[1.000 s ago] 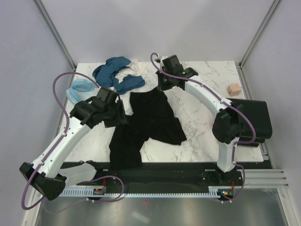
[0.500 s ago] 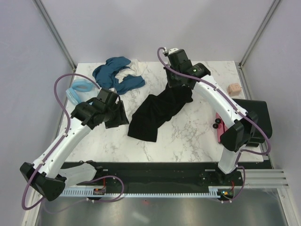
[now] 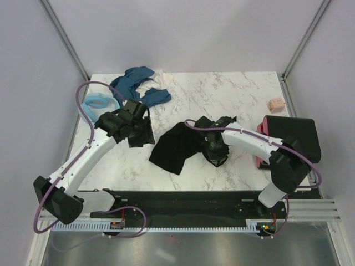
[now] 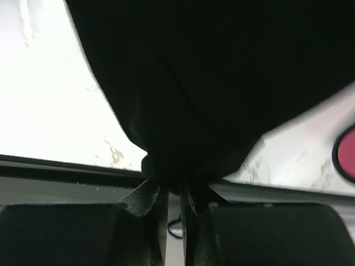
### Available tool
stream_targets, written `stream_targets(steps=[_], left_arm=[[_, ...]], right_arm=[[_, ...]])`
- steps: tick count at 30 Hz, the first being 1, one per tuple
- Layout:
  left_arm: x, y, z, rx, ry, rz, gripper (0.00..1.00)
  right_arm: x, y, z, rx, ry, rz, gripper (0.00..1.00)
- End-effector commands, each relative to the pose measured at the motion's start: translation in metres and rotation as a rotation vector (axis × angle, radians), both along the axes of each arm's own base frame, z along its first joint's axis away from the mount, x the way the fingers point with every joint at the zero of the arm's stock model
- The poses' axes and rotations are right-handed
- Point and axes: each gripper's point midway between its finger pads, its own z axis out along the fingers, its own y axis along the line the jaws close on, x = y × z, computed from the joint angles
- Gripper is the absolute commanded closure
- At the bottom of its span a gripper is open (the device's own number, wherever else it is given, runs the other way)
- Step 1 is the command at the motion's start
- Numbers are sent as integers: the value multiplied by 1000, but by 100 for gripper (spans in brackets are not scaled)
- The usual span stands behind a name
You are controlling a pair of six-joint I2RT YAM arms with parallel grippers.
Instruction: Fold and stack the t-shirts
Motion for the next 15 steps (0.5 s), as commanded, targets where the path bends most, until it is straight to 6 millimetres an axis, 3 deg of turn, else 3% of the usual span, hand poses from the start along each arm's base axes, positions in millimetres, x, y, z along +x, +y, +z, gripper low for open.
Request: stream_targets(steps=[1, 3, 4, 5, 7, 9, 12, 13, 15], left_arm=[[20, -8, 18, -9, -75, -42, 41], [22, -8, 16, -2, -73, -43, 41], [22, -8, 15, 1, -73, -47, 41], [23, -9, 14, 1, -73, -49, 41], [23, -9, 12, 5, -69, -52, 41], [24, -9, 10, 6, -68, -59, 41], [27, -12, 10, 5, -68, -74, 41], [28, -12, 8, 10, -62, -81, 41], [29, -15, 8, 7, -58, -95, 41]], right_arm=[[-12, -17, 37, 2, -59, -96, 78], [2, -23, 69, 10, -167, -122, 73], [21, -18, 100, 57, -268, -135, 71], [33, -22, 114, 64, -310, -144, 45], [60, -25, 146, 78, -396, -167, 47], [82, -38, 156, 55, -440, -198, 50], [108, -50, 138, 24, -458, -223, 51], [107, -53, 117, 7, -414, -223, 51], [116, -50, 96, 60, -393, -242, 52]])
